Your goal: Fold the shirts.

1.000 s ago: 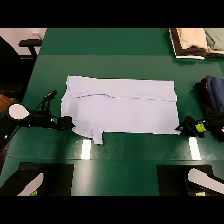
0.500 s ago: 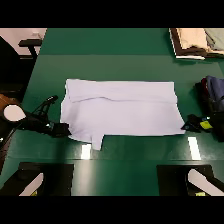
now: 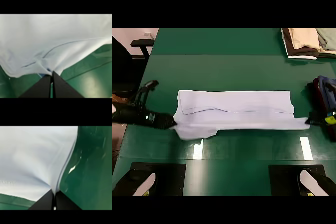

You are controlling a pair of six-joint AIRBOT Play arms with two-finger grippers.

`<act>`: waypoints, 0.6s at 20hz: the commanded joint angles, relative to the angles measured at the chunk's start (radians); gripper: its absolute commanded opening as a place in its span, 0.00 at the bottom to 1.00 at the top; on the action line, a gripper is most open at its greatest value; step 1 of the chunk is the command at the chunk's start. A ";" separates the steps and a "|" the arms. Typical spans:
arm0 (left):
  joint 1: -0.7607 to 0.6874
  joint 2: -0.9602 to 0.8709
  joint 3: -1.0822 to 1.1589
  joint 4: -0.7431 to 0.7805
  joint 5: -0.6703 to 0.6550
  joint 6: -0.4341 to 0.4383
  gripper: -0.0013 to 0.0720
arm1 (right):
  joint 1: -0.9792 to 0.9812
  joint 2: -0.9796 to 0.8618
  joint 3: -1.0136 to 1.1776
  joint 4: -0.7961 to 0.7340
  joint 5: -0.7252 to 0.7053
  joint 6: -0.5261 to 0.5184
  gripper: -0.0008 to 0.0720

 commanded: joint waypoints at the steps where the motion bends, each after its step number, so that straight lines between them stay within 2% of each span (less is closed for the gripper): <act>1: 0.000 -0.151 0.092 0.018 0.186 0.085 0.05 | 0.073 -0.176 0.149 -0.006 -0.084 0.022 0.03; 3: 0.000 -0.290 0.160 0.017 0.291 0.164 0.05 | 0.106 -0.312 0.243 -0.006 -0.100 0.022 0.03; 5: 0.000 -0.417 0.221 0.016 0.373 0.201 0.05 | 0.128 -0.431 0.327 0.018 -0.118 0.022 0.03; 10: 0.000 -0.621 0.306 -0.002 0.460 0.200 0.06 | 0.128 -0.644 0.510 0.183 -0.137 0.020 0.04; 11: 0.001 -0.632 0.309 -0.001 0.467 0.182 0.06 | 0.127 -0.669 0.536 0.200 -0.136 0.009 0.13; 12: 0.000 -0.631 0.309 -0.001 0.472 0.166 0.06 | 0.121 -0.686 0.556 0.221 -0.130 -0.010 0.41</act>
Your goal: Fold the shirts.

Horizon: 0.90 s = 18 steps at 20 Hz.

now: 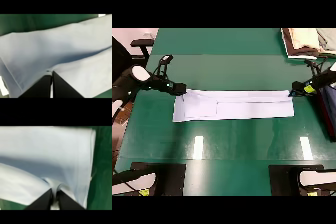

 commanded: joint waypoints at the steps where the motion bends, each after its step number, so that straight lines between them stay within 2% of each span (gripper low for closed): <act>1: 0.000 -0.056 0.026 -0.007 0.046 -0.030 0.06 | -0.009 -0.093 0.094 0.110 0.017 -0.064 0.48; 2: 0.000 -0.048 0.026 -0.006 0.031 -0.031 0.10 | -0.027 -0.090 0.097 0.148 0.044 -0.112 0.49; 4: 0.001 -0.040 0.028 -0.003 0.002 -0.032 0.81 | -0.077 -0.080 0.095 0.168 0.106 -0.146 0.49; 5: 0.001 -0.039 0.028 -0.003 -0.008 -0.031 0.78 | -0.107 -0.077 0.095 0.166 0.134 -0.146 0.56; 6: 0.000 -0.039 0.028 -0.003 -0.020 -0.031 0.67 | -0.142 -0.074 0.095 0.166 0.160 -0.146 0.74; 7: 0.000 -0.039 0.028 -0.005 -0.029 -0.033 0.67 | -0.174 -0.073 0.095 0.167 0.182 -0.145 0.79; 10: 0.000 -0.039 0.028 -0.099 -0.068 -0.032 0.67 | -0.255 -0.073 0.029 0.167 0.177 -0.145 0.79; 15: 0.000 -0.041 0.028 -0.291 -0.069 -0.031 0.67 | -0.298 -0.074 -0.177 0.183 0.055 -0.150 0.78; 16: -0.005 -0.042 0.028 -0.315 -0.068 -0.025 0.50 | -0.296 -0.074 -0.208 0.217 0.033 -0.171 0.78; 17: -0.018 -0.042 0.028 -0.315 -0.065 -0.009 0.10 | -0.292 -0.074 -0.233 0.254 0.013 -0.190 0.78; 18: -0.037 -0.042 0.028 -0.315 -0.060 0.029 0.07 | -0.281 -0.074 -0.251 0.291 -0.010 -0.201 0.77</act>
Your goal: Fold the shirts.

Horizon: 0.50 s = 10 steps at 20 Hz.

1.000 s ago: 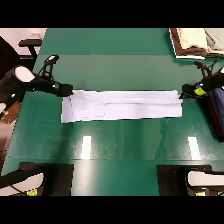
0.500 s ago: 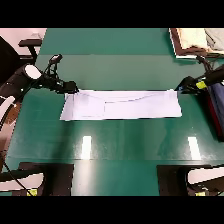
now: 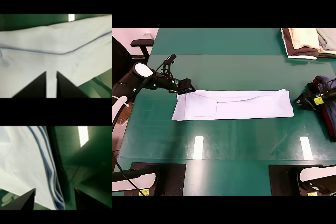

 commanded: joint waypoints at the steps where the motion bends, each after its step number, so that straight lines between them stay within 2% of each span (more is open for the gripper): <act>1: -0.047 -0.002 0.001 -0.067 0.018 0.047 0.07 | 0.012 -0.001 -0.088 0.102 -0.090 -0.042 0.77; 2: -0.075 -0.004 0.001 -0.068 0.044 0.047 0.07 | 0.026 -0.001 -0.093 0.111 -0.111 -0.043 0.76; 4: -0.138 -0.010 0.001 -0.067 0.110 0.046 0.05 | 0.068 0.000 -0.091 0.111 -0.139 -0.043 0.55; 7: -0.240 -0.051 0.021 -0.066 0.215 0.035 0.05 | 0.119 0.000 -0.076 0.111 -0.137 -0.052 0.07; 8: -0.266 -0.083 0.051 -0.067 0.216 0.035 0.05 | 0.127 0.001 -0.049 0.111 -0.111 -0.055 0.03; 10: -0.312 -0.165 0.133 -0.067 0.204 0.010 0.05 | 0.134 0.028 0.033 0.114 -0.033 -0.055 0.03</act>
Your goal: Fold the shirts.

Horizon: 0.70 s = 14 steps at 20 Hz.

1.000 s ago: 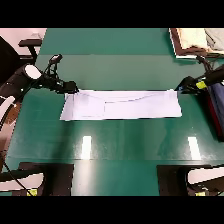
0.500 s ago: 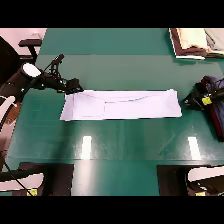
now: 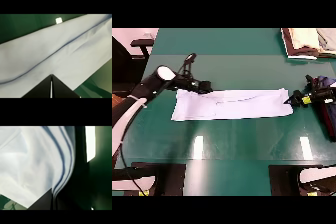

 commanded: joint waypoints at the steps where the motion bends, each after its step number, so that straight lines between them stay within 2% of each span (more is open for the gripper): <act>1: -0.090 -0.119 0.116 -0.002 0.024 -0.024 0.05 | 0.031 0.047 0.109 0.047 0.097 -0.002 0.03; 4: -0.151 -0.266 0.259 -0.003 -0.014 -0.024 0.05 | 0.056 0.119 0.233 0.220 0.139 0.058 0.03; 6: -0.183 -0.351 0.344 0.000 -0.058 -0.037 0.05 | 0.099 0.159 0.317 0.275 0.150 0.086 0.03; 10: -0.214 -0.454 0.431 0.007 -0.082 -0.075 0.05 | 0.223 0.194 0.466 0.272 0.148 0.140 0.03; 14: -0.214 -0.482 0.440 0.005 -0.077 -0.099 0.05 | 0.346 0.193 0.564 0.272 0.123 0.169 0.03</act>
